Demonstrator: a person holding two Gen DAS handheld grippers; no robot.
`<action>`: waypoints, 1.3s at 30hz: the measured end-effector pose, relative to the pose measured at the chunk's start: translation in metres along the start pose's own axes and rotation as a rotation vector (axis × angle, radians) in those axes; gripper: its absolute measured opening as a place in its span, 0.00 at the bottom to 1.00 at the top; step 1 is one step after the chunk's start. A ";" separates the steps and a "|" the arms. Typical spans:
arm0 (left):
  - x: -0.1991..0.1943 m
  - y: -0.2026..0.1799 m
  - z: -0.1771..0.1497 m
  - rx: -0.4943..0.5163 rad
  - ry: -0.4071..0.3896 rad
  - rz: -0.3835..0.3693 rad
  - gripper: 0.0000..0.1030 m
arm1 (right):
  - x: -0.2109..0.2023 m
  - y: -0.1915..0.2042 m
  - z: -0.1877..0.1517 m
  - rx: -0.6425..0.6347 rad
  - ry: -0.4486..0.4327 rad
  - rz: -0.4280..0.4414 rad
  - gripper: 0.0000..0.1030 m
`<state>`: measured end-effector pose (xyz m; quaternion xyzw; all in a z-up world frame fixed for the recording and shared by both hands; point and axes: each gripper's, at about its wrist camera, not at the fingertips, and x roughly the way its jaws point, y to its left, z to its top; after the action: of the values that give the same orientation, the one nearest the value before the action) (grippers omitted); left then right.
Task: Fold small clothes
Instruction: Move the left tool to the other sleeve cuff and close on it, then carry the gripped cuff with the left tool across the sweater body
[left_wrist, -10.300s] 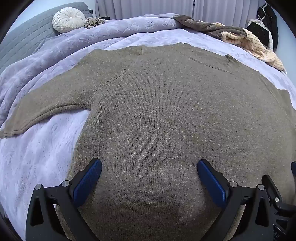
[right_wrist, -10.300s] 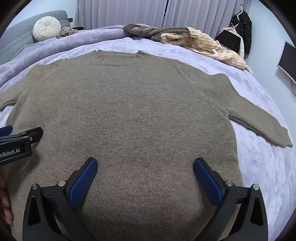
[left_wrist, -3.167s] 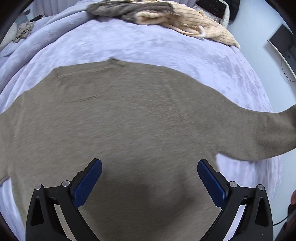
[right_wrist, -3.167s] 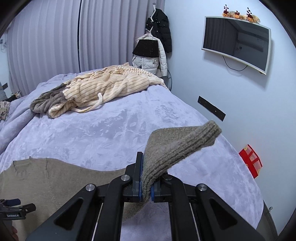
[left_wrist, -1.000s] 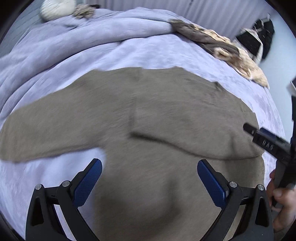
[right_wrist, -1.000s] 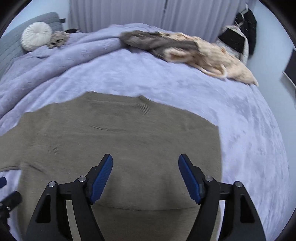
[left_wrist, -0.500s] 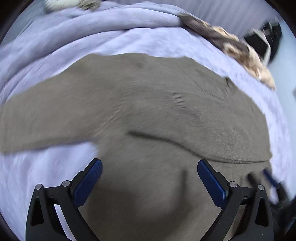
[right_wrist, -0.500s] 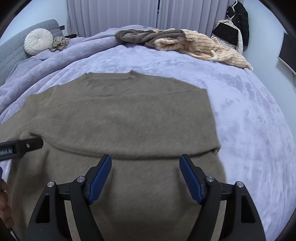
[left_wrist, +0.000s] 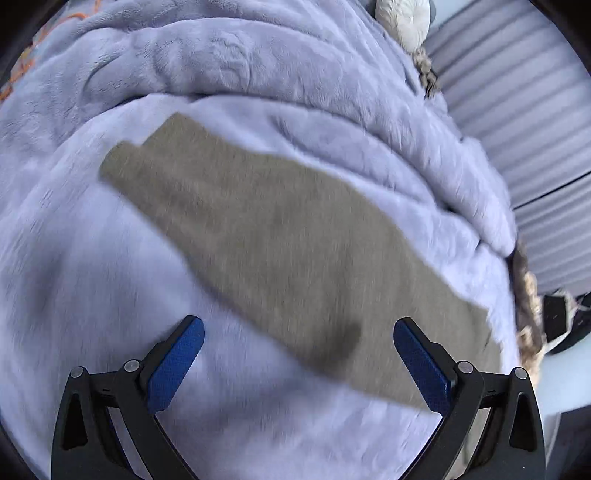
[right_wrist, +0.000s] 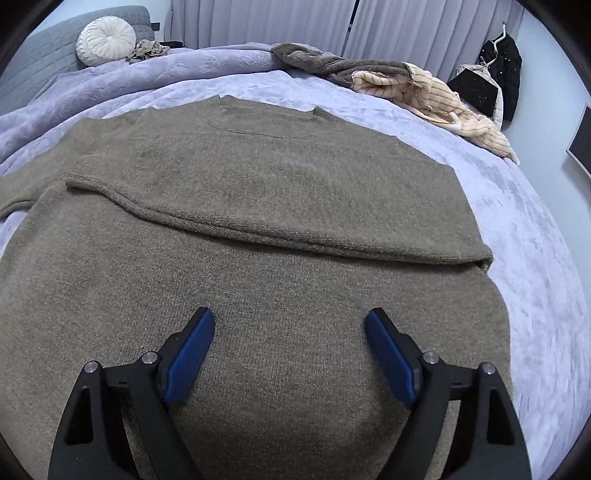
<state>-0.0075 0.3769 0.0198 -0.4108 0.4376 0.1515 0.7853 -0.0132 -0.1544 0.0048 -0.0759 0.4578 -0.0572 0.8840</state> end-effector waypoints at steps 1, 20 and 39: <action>0.004 0.007 0.009 -0.031 -0.007 -0.021 1.00 | 0.000 0.002 0.000 -0.004 -0.001 -0.007 0.84; 0.006 0.067 0.048 -0.176 -0.096 -0.338 0.07 | 0.000 0.012 -0.001 -0.030 0.004 -0.103 0.90; 0.001 -0.018 0.050 0.091 -0.017 0.065 0.07 | 0.003 0.007 -0.002 -0.006 0.008 -0.076 0.91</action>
<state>0.0322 0.4046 0.0427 -0.3590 0.4504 0.1605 0.8015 -0.0129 -0.1478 0.0005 -0.0956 0.4582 -0.0898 0.8791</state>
